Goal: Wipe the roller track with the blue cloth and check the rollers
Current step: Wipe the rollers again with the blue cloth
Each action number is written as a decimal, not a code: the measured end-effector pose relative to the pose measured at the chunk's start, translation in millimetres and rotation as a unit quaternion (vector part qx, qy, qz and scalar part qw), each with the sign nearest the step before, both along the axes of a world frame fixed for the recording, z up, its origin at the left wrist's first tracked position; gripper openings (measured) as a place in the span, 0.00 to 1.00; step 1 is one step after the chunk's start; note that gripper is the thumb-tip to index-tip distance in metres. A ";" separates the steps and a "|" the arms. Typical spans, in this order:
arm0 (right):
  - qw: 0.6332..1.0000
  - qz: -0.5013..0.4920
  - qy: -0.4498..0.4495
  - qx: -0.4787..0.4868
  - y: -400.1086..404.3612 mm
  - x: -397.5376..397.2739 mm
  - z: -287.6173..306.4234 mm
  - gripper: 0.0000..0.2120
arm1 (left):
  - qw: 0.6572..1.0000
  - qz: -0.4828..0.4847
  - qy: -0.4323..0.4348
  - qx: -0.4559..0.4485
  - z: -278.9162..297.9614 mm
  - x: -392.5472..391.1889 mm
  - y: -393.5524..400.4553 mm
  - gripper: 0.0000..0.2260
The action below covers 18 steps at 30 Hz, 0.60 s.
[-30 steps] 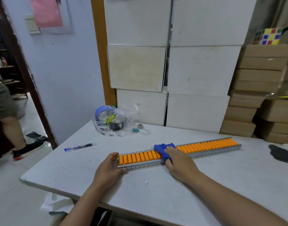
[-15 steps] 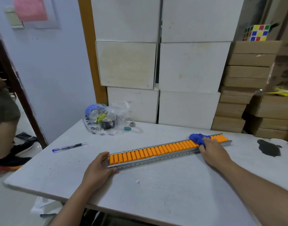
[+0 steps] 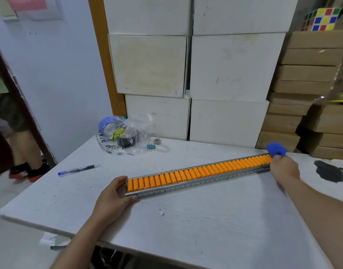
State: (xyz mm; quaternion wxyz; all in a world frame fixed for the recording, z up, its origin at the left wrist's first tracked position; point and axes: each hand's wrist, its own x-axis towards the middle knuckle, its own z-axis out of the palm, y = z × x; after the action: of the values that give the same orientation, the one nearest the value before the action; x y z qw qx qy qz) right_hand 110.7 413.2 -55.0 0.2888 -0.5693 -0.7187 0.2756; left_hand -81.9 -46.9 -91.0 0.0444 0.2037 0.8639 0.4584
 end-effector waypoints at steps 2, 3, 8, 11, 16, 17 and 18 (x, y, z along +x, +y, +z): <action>0.995 -0.019 0.100 0.012 -16.8 -4.3 6.1 0.15 | 1.000 0.001 0.000 -0.002 0.0 0.5 0.1 0.32; 0.990 -0.002 0.138 0.031 -27.6 -6.7 10.0 0.15 | 1.000 0.002 0.001 -0.003 0.4 0.4 0.5 0.32; 0.945 0.288 0.103 0.112 -105.1 1.8 9.3 0.09 | 1.000 -0.002 0.001 -0.011 3.1 1.5 2.0 0.32; 0.865 0.480 -0.037 0.143 -154.9 17.7 3.3 0.22 | 1.000 -0.001 -0.002 -0.009 3.4 2.8 1.7 0.33; 0.722 0.642 -0.194 0.173 -180.3 34.9 -10.5 0.30 | 1.000 -0.003 -0.008 -0.008 6.0 6.5 2.9 0.33; 0.714 0.650 -0.193 0.174 -179.4 36.3 -10.8 0.29 | 1.000 -0.003 -0.009 -0.006 6.0 7.2 3.1 0.32; 0.711 0.654 -0.177 0.187 -179.0 35.0 -11.1 0.29 | 1.000 -0.003 -0.009 -0.004 6.2 7.6 2.1 0.32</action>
State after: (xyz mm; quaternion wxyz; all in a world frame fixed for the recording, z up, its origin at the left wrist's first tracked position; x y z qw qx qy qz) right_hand 145.7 234.2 -66.0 0.0045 0.0705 -0.9861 0.1503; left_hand -74.3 -44.7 -84.8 0.0546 0.2021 0.8645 0.4570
